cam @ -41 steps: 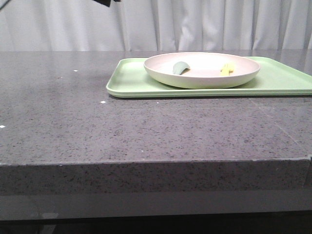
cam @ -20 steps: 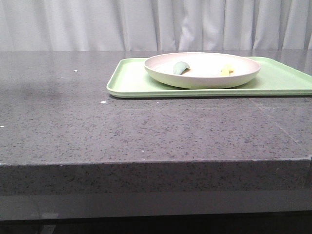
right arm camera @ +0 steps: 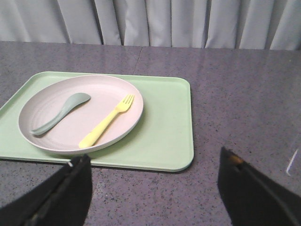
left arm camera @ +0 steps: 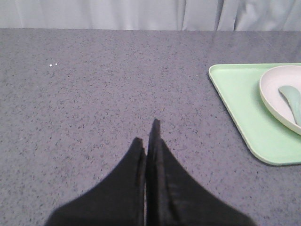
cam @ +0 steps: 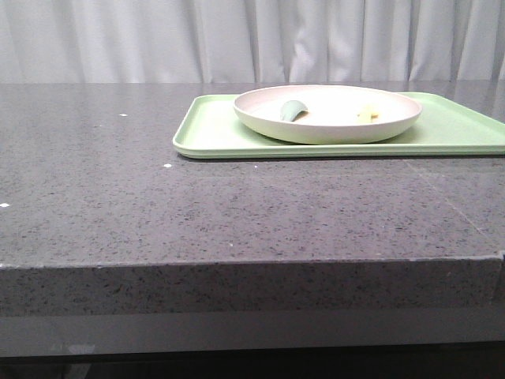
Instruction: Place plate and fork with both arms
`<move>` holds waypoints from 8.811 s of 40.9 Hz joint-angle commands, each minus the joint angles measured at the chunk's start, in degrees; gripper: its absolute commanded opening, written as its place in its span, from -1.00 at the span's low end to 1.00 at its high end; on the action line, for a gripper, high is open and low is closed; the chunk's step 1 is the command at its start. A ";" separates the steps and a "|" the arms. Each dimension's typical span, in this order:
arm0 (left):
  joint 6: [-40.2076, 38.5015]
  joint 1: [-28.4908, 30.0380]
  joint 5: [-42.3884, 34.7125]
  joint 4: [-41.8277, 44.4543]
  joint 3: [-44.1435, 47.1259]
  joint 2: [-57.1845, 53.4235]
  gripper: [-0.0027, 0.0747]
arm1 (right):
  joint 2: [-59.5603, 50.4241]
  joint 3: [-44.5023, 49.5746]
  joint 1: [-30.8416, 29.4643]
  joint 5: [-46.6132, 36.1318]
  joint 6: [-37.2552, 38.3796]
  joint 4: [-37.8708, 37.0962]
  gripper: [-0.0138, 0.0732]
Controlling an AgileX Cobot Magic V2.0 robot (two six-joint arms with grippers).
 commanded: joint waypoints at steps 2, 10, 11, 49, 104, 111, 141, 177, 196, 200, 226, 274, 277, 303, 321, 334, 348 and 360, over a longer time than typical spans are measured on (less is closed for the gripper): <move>-0.74 0.03 -5.24 0.05 4.64 -8.72 -0.98 | 0.63 -2.01 0.20 -5.10 -0.30 -0.01 0.65; -0.74 0.03 -5.59 0.05 11.29 -20.47 -0.98 | 1.40 -2.06 0.20 -6.48 -0.30 1.94 0.65; -0.74 0.03 -5.59 0.05 11.77 -21.83 -0.98 | 1.87 -2.07 0.20 -6.48 -0.30 2.47 0.65; -0.74 0.03 -5.59 0.05 12.83 -24.74 -0.98 | 59.33 -43.68 9.71 11.90 -0.28 9.38 0.65; -0.74 0.03 -5.59 0.05 12.83 -24.74 -0.98 | 76.66 -55.47 7.90 15.25 3.52 9.24 -0.25; -0.74 0.03 -5.59 0.05 12.83 -24.74 -0.98 | 76.66 -55.47 7.90 15.08 3.52 9.24 -0.43; -0.74 0.03 -5.59 0.05 12.83 -24.74 -0.98 | 69.55 -55.66 5.82 12.39 3.46 8.78 -0.65; -0.74 0.03 -5.59 0.05 12.83 -24.74 -0.98 | 75.62 -55.66 -3.51 16.78 3.41 0.09 -0.64; -0.74 0.03 -5.59 0.05 12.83 -24.74 -0.98 | 76.75 -55.66 -3.51 18.65 3.41 0.09 -0.26; -0.74 0.03 -5.59 0.05 12.83 -24.74 -0.98 | 76.75 -55.66 -3.51 18.71 3.41 0.09 -0.08; -0.74 0.03 -5.59 0.05 12.83 -24.74 -0.98 | 64.12 -55.71 -3.57 20.53 3.41 0.09 -0.44; -0.74 0.03 -5.59 0.05 12.83 -24.74 -0.98 | -6.22 10.16 -1.71 -8.83 -0.50 0.09 -0.84; -0.74 0.03 -5.59 0.05 12.83 -24.74 -0.98 | -10.23 12.09 -1.71 -8.92 -0.50 0.09 -0.84; -0.74 0.03 -5.59 0.05 12.83 -24.74 -0.98 | -16.43 14.08 -1.71 -11.41 -0.50 0.09 -0.84; -0.74 0.03 -5.59 0.05 12.83 -24.74 -0.98 | -16.43 14.08 -1.71 -11.41 -0.50 0.09 -0.84; -0.74 0.03 -6.25 0.05 13.17 -24.74 -0.98 | -16.43 14.08 -1.71 -11.41 -0.50 0.09 -0.84; -2.00 1.21 -16.29 2.84 23.63 -32.53 -0.98 | -16.43 14.08 -1.71 -11.41 -0.50 0.09 -0.84; -2.00 4.63 -16.24 2.84 33.51 -40.29 -0.98 | -16.43 14.08 -1.71 -11.41 -0.50 0.09 -0.84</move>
